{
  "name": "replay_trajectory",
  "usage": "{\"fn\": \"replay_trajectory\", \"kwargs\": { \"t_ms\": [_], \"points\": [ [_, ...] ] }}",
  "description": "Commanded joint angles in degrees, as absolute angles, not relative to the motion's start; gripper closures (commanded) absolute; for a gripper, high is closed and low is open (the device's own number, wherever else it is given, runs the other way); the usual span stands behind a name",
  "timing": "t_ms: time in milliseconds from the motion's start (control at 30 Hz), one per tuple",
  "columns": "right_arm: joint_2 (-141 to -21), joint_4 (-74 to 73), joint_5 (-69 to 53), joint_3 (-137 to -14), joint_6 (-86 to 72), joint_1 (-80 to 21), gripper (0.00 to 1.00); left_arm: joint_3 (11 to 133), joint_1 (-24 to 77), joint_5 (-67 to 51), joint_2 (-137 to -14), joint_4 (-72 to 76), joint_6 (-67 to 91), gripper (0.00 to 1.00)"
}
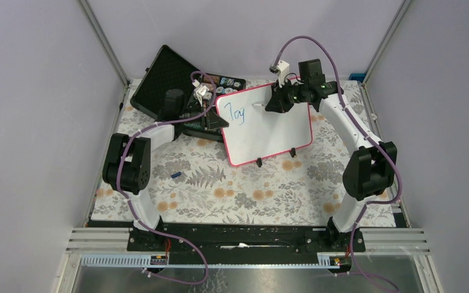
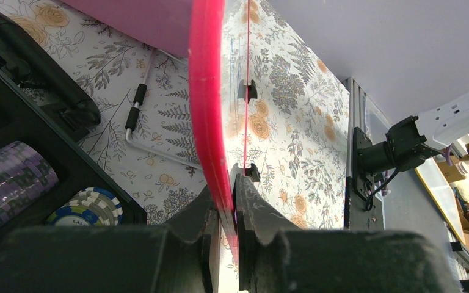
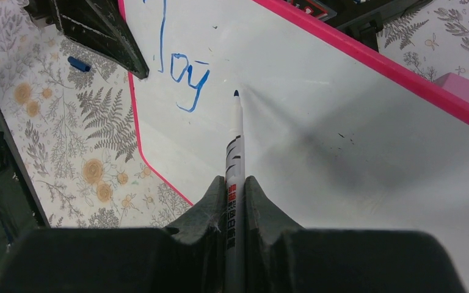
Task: Write a sentence on the whiteboard
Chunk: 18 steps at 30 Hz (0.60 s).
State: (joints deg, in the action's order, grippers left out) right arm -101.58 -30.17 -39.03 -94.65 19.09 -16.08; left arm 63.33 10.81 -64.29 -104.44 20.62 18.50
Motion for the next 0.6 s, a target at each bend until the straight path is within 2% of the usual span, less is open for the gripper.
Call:
{"fn": "replay_trajectory", "kwargs": {
  "t_ms": [0,567],
  "points": [
    [-102.25,-30.06,-37.63,-97.16,19.73,-16.98,1.00,63.48,10.93,-63.47,-105.30,24.00,15.12,1.00],
    [-104.83,-31.00,-36.27,-99.40,20.34,-19.45,1.00,63.54,10.92,-63.50,-105.03,23.31,14.24,1.00]
  ]
}}
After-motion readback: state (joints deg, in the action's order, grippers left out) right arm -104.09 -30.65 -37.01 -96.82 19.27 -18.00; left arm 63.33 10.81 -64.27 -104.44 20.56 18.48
